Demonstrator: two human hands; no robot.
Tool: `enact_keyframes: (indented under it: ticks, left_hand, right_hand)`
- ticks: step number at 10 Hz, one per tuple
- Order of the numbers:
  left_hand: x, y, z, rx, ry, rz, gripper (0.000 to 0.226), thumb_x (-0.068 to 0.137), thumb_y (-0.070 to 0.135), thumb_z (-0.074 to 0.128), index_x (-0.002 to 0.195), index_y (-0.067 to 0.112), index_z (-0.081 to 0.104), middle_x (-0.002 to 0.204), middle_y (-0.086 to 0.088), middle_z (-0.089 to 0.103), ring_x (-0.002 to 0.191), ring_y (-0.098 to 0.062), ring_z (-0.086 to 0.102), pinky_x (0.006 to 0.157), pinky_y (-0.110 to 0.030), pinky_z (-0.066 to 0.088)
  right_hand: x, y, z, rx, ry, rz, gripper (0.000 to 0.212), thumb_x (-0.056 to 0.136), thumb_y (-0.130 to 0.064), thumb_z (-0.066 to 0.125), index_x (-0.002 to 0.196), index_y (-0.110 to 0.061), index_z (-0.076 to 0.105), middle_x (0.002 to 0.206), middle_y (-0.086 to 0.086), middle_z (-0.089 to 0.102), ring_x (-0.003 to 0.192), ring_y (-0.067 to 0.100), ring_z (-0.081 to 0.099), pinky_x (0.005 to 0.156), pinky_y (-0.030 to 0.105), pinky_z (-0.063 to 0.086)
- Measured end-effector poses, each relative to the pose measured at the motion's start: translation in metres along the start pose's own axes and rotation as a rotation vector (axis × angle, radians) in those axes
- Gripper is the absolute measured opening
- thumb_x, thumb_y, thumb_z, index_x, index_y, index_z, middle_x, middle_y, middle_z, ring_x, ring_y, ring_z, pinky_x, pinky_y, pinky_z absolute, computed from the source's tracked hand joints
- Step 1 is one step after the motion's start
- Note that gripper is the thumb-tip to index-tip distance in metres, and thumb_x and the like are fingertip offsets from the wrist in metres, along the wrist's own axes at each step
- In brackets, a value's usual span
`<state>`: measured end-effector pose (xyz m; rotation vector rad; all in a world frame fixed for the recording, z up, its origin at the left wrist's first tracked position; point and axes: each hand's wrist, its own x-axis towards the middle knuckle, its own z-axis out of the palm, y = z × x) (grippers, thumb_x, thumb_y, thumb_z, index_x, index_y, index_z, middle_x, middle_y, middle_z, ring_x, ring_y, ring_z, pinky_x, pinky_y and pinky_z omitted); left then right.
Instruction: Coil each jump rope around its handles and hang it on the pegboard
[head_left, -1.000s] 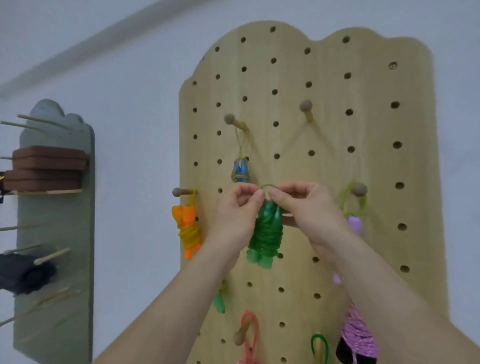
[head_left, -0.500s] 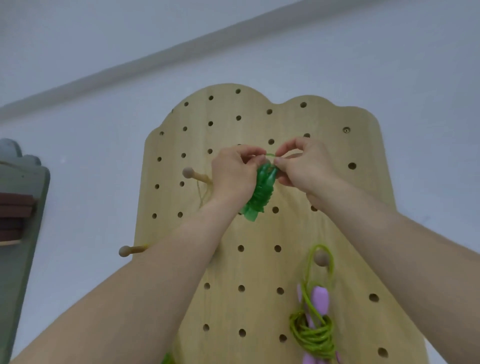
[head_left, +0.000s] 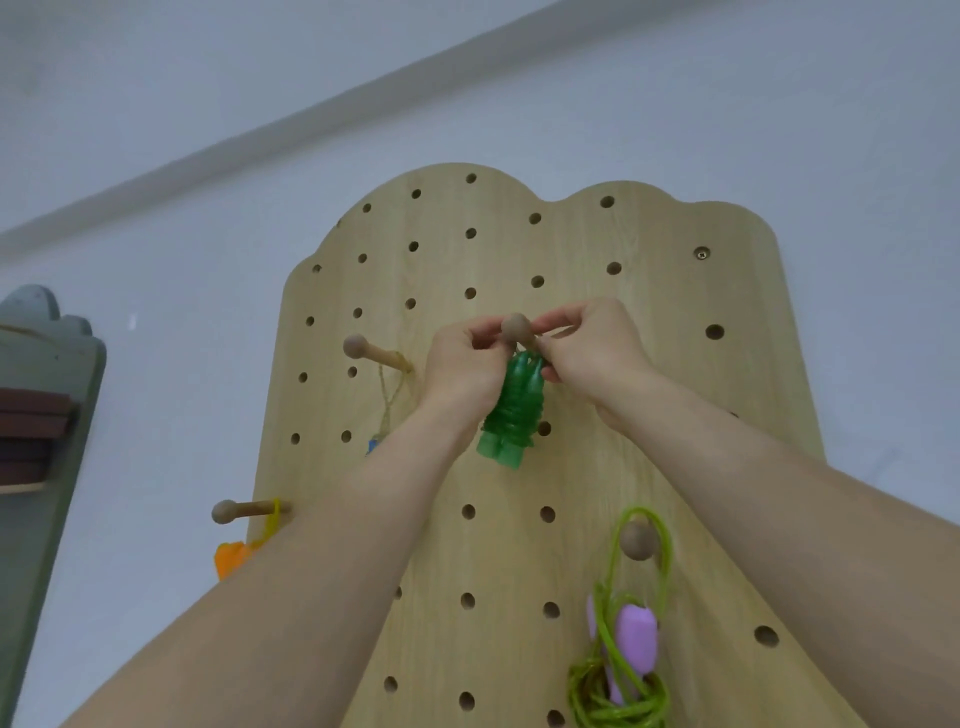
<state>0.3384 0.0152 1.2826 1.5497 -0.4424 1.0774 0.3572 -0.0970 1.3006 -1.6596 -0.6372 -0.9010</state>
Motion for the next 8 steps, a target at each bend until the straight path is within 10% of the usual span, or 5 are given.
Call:
enact_keyframes:
  ticks: [4, 6, 8]
  left_hand:
    - [-0.002, -0.001, -0.002, -0.242, 0.051, 0.073, 0.017, 0.089, 0.015, 0.066, 0.103, 0.011, 0.073, 0.091, -0.001, 0.075, 0.089, -0.013, 0.071, 0.084, -0.031, 0.057]
    - [-0.007, 0.008, -0.006, -0.254, 0.036, 0.016, 0.014, 0.088, 0.014, 0.067, 0.101, 0.013, 0.072, 0.085, -0.002, 0.075, 0.082, -0.015, 0.072, 0.080, -0.031, 0.059]
    - [-0.014, 0.013, -0.019, -0.111, 0.033, -0.007, 0.020, 0.095, 0.024, 0.058, 0.113, 0.022, 0.067, 0.103, 0.003, 0.070, 0.091, -0.010, 0.068, 0.076, -0.029, 0.060]
  right_hand:
    - [0.009, 0.016, 0.003, -0.101, -0.013, -0.051, 0.015, 0.094, -0.009, 0.062, 0.092, -0.021, 0.053, 0.094, 0.007, 0.066, 0.064, 0.016, 0.071, 0.047, 0.019, 0.053]
    - [0.009, 0.018, -0.001, -0.106, -0.074, 0.022, 0.007, 0.094, -0.019, 0.062, 0.098, -0.018, 0.056, 0.097, 0.007, 0.068, 0.074, 0.021, 0.072, 0.065, 0.036, 0.062]
    - [-0.013, 0.006, -0.025, -0.016, -0.065, 0.027, 0.019, 0.095, -0.018, 0.058, 0.114, -0.020, 0.057, 0.102, 0.003, 0.064, 0.086, 0.015, 0.067, 0.053, 0.024, 0.057]
